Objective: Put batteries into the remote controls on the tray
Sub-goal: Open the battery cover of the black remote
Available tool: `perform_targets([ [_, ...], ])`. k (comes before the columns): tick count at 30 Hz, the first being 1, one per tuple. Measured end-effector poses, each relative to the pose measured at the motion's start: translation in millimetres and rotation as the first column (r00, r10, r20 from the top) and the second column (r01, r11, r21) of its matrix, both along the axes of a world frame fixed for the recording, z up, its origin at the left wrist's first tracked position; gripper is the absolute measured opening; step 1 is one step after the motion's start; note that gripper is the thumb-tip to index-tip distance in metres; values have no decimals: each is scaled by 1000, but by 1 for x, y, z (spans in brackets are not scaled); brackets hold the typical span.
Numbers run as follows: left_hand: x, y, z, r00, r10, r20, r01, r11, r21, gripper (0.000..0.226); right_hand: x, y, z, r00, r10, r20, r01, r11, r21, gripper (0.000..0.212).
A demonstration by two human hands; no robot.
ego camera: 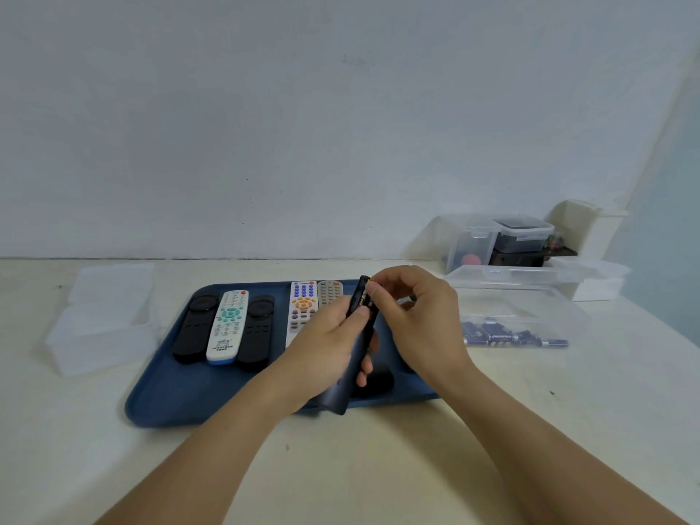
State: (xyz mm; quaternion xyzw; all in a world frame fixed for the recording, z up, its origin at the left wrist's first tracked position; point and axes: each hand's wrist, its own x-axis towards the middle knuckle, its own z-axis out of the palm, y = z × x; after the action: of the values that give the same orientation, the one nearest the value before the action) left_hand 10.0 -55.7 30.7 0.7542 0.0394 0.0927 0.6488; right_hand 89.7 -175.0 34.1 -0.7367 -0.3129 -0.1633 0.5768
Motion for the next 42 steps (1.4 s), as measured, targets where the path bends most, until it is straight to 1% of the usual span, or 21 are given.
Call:
perform_targets([
  [4, 2, -2, -5, 998, 17, 59, -24, 993, 117, 25, -2, 2, 2, 1000, -29, -3, 29, 999, 42, 11],
  [7, 1, -3, -6, 996, 48, 78, -62, 980, 188, 23, -3, 3, 3, 1000, -26, 8, 26, 999, 31, 11],
  [9, 0, -2, -6, 994, 63, 88, -83, 966, 244, 23, -3, 5, 4, 1000, -13, -19, 14, 1000, 21, 10],
  [13, -1, 1, -6, 993, 80, 89, -103, 952, 289, 26, -1, 10, 1, 998, 4, -56, -4, 1000, -4, 9],
  [16, -1, 3, -5, 993, 79, 85, -101, 945, 310, 23, 1, 13, -3, 995, 28, -97, -26, 1000, 17, 9],
  [19, -1, 3, -6, 994, 80, 76, -100, 945, 312, 22, 2, 14, -2, 993, 47, -105, -45, 999, 28, 11],
  [25, 0, 3, -9, 996, 85, 31, -90, 957, 274, 21, 4, 15, -4, 980, 96, -173, -93, 995, 22, 15],
  [31, 1, 2, -10, 996, 84, 23, -87, 966, 242, 25, 7, 17, -5, 971, 117, -209, -111, 993, 40, 15],
  [35, 1, 1, -11, 996, 89, 13, -89, 971, 224, 25, 7, 17, -6, 971, 118, -206, -116, 993, 20, 13],
  [39, 1, 1, -12, 996, 84, 1, -83, 974, 213, 25, 9, 18, -10, 982, 72, -173, -80, 996, -38, 13],
  [42, 1, 1, -10, 994, 107, 10, -106, 959, 263, 25, 7, 20, -10, 986, 54, -159, -54, 999, 6, 13],
])
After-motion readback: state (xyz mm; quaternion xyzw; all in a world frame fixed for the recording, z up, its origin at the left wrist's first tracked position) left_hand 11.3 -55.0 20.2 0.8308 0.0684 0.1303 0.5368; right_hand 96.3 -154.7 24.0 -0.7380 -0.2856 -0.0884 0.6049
